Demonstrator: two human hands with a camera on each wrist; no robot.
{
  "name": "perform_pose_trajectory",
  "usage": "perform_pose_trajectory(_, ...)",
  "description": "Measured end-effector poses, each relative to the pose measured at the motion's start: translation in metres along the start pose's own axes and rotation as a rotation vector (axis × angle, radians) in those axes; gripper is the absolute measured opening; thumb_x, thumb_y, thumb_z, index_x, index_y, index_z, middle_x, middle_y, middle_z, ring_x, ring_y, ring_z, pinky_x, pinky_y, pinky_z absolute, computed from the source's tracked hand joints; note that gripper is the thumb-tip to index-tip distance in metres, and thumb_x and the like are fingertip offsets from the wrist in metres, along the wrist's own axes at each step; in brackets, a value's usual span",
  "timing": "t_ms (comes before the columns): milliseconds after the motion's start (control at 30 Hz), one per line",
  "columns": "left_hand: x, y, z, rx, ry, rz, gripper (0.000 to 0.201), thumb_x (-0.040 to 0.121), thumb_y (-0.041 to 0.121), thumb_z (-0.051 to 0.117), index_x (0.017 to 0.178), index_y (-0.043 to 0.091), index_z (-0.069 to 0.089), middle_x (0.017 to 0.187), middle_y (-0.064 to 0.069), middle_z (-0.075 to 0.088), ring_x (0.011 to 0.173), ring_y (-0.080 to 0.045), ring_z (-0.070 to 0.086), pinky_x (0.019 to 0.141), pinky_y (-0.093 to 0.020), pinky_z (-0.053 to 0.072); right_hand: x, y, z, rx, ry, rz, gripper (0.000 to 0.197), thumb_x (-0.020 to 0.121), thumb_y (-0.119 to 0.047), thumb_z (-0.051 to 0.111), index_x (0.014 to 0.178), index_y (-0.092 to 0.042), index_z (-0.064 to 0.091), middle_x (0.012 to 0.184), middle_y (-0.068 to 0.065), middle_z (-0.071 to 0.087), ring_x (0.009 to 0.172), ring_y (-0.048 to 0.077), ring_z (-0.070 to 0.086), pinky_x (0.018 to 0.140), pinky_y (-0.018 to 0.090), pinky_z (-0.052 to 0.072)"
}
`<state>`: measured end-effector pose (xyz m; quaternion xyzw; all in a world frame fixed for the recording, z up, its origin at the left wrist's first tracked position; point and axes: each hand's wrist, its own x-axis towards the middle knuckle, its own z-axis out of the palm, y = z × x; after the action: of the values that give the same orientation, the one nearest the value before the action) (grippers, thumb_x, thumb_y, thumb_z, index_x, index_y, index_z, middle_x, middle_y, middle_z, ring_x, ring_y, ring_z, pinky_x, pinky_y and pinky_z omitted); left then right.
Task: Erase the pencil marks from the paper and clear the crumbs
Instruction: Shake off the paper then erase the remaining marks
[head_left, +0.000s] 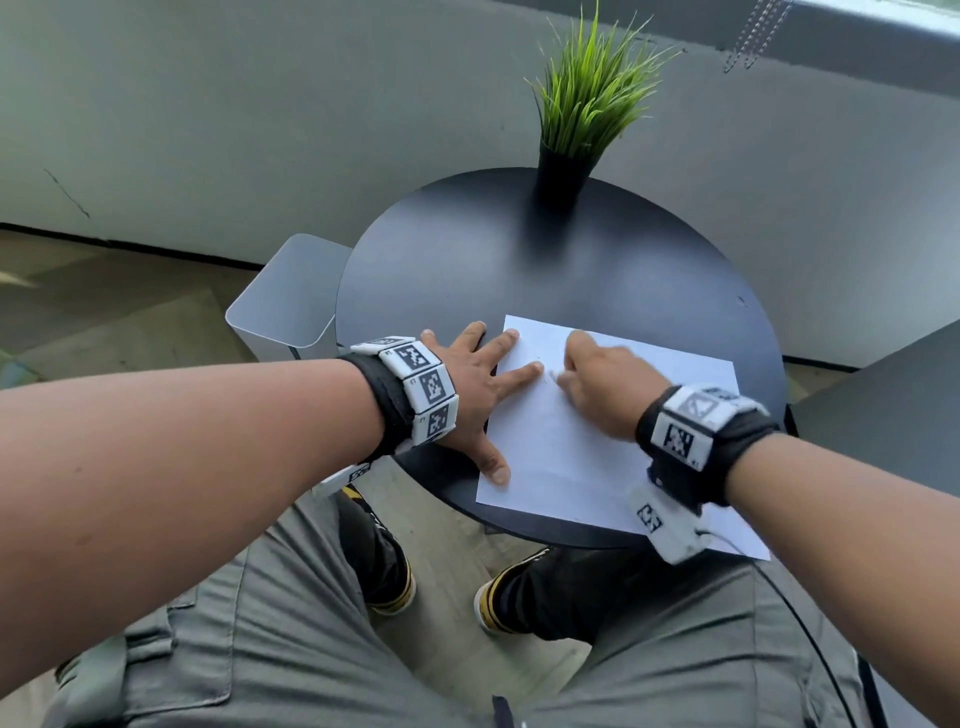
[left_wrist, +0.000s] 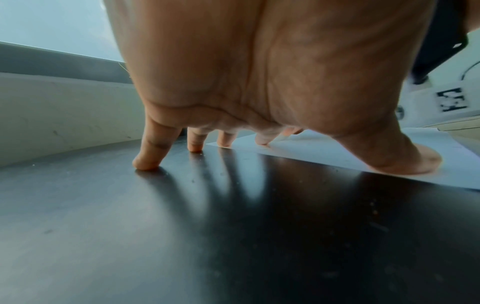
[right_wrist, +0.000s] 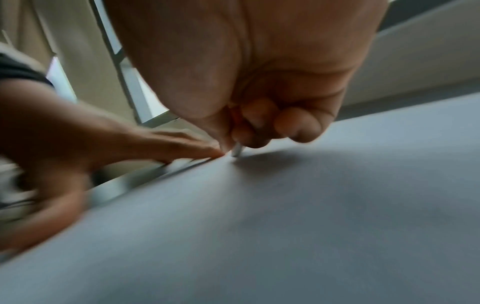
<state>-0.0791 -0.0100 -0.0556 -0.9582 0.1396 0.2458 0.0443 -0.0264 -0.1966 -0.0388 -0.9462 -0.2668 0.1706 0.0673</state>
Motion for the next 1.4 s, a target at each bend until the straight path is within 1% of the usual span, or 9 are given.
perform_pose_trajectory(133, 0.001, 0.000, -0.001, -0.003, 0.004, -0.001, 0.136, 0.052, 0.095, 0.061, 0.156, 0.044, -0.011, 0.167, 0.001, -0.014, 0.151, -0.036, -0.006, 0.108, -0.073, 0.025, -0.027, -0.025, 0.015, -0.015, -0.219, -0.256, 0.021, 0.099, -0.034, 0.043, 0.110, -0.016, 0.040, 0.098, 0.015, 0.063, 0.086, 0.036, 0.057, 0.073, 0.041, 0.045)
perform_pose_trajectory(300, 0.001, -0.001, 0.000, 0.014, 0.016, 0.004, 0.136, 0.052, 0.097, 0.059, 0.156, 0.044, -0.011, 0.167, 0.001, -0.010, 0.150, -0.035, -0.002, 0.105, -0.071, 0.028, 0.009, 0.006, -0.002, 0.015, 0.012, 0.025, 0.021, 0.097, -0.035, 0.044, 0.102, -0.015, 0.040, 0.102, 0.017, 0.062, 0.089, 0.035, 0.056, 0.074, 0.040, 0.045)
perform_pose_trajectory(433, 0.002, 0.000, 0.000, -0.008, 0.012, 0.006, 0.134, 0.052, 0.094, 0.063, 0.155, 0.046, -0.008, 0.167, 0.000, -0.011, 0.151, -0.037, -0.004, 0.107, -0.073, 0.025, -0.022, -0.024, 0.019, -0.052, -0.209, -0.274, 0.023, 0.098, -0.037, 0.042, 0.108, -0.017, 0.039, 0.095, 0.013, 0.061, 0.082, 0.035, 0.056, 0.073, 0.043, 0.047)
perform_pose_trajectory(600, 0.000, -0.001, 0.000, 0.013, 0.020, 0.003, 0.136, 0.052, 0.097, 0.059, 0.156, 0.044, -0.010, 0.167, 0.001, -0.009, 0.149, -0.036, 0.000, 0.106, -0.072, 0.028, 0.016, 0.014, -0.008, 0.046, -0.009, 0.074, 0.022, 0.096, -0.036, 0.046, 0.103, -0.015, 0.044, 0.102, 0.014, 0.061, 0.087, 0.032, 0.054, 0.073, 0.037, 0.042)
perform_pose_trajectory(767, 0.001, -0.001, -0.002, 0.003, 0.008, 0.011, 0.134, 0.052, 0.096, 0.061, 0.156, 0.046, -0.008, 0.167, 0.000, -0.011, 0.150, -0.037, -0.002, 0.106, -0.073, 0.027, -0.018, -0.016, 0.014, 0.014, -0.228, -0.255, 0.022, 0.097, -0.039, 0.046, 0.109, -0.022, 0.042, 0.089, 0.002, 0.057, 0.086, 0.032, 0.058, 0.076, 0.039, 0.046)
perform_pose_trajectory(933, 0.001, -0.002, -0.001, 0.023, 0.027, 0.007, 0.135, 0.051, 0.099, 0.055, 0.156, 0.043, -0.011, 0.166, 0.001, -0.008, 0.148, -0.034, 0.003, 0.104, -0.070, 0.031, 0.022, 0.023, -0.010, 0.145, -0.007, 0.137, 0.023, 0.094, -0.043, 0.051, 0.096, -0.021, 0.047, 0.089, 0.004, 0.059, 0.084, 0.028, 0.057, 0.070, 0.035, 0.044)
perform_pose_trajectory(1167, 0.008, -0.002, -0.022, -0.070, 0.095, 0.000, 0.099, 0.060, 0.102, 0.039, 0.146, 0.053, 0.027, 0.142, 0.000, 0.035, 0.128, -0.032, 0.038, 0.095, -0.055, 0.047, 0.028, 0.030, -0.008, 0.243, -0.023, 0.140, 0.022, 0.089, -0.046, 0.058, 0.092, -0.025, 0.052, 0.091, 0.000, 0.064, 0.084, 0.022, 0.060, 0.071, 0.033, 0.047)
perform_pose_trajectory(1300, 0.009, 0.007, -0.016, 0.009, 0.176, -0.017, 0.110, 0.052, 0.103, 0.044, 0.148, 0.054, 0.022, 0.132, -0.004, 0.036, 0.122, -0.031, 0.038, 0.095, -0.054, 0.040, 0.027, 0.030, -0.009, 0.218, -0.043, 0.112, 0.018, 0.089, -0.043, 0.058, 0.093, -0.026, 0.053, 0.092, 0.000, 0.065, 0.079, 0.019, 0.059, 0.068, 0.031, 0.046)
perform_pose_trajectory(1400, 0.011, 0.009, -0.008, 0.033, 0.196, 0.004, 0.118, 0.054, 0.102, 0.047, 0.153, 0.044, 0.021, 0.152, -0.008, 0.025, 0.141, -0.032, 0.023, 0.106, -0.061, 0.032, 0.019, 0.020, -0.007, 0.152, 0.005, 0.093, 0.019, 0.092, -0.038, 0.054, 0.099, -0.020, 0.050, 0.096, 0.006, 0.064, 0.086, 0.027, 0.058, 0.072, 0.035, 0.046)
